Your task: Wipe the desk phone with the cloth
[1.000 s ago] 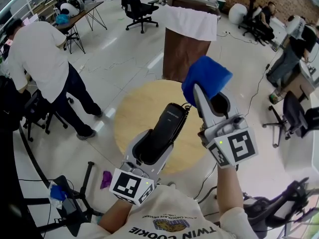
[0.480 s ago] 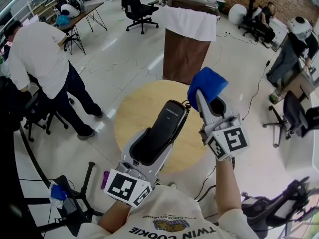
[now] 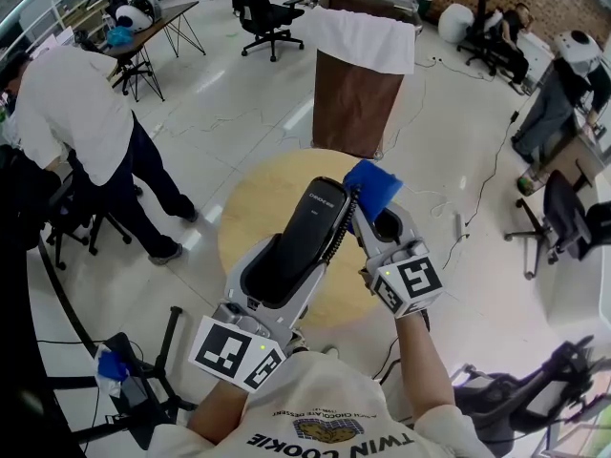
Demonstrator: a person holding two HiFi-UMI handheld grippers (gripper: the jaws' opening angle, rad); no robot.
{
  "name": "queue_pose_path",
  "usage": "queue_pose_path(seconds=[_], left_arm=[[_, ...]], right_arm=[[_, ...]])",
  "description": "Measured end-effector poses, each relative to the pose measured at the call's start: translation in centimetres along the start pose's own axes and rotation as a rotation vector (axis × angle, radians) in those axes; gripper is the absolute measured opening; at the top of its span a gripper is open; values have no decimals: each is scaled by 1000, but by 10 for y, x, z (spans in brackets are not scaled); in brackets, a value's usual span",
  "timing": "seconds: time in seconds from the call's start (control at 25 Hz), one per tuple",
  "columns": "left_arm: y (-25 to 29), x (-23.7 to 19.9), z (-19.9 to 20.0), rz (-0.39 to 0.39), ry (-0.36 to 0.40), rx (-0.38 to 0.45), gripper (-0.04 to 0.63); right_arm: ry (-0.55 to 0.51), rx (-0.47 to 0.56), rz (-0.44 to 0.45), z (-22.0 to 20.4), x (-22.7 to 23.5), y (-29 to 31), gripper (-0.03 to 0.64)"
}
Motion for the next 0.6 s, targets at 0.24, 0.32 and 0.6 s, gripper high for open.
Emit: queue_pose_path(seconds=[0.24,0.32,0.6], left_arm=[[3,-3,3,3,-12,9,270],[5,-4,3,3,-17,10,270],[10,-17,6,6,-42,17,270]], right_arm=[[32,-32,40,-17,-22,-4,60],[40,-43,55,-22,-30,-5,60],[71,-72,108,-36,-68,-10,60]])
Point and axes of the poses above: the fingertips, and each gripper's own axes: y forward along the fingers, x to its right, z out of its top, the point moved 5 cm from there along -y, backward along the fingers, and after that the axes turned 11 degrees about x, right-handed, at the moved point
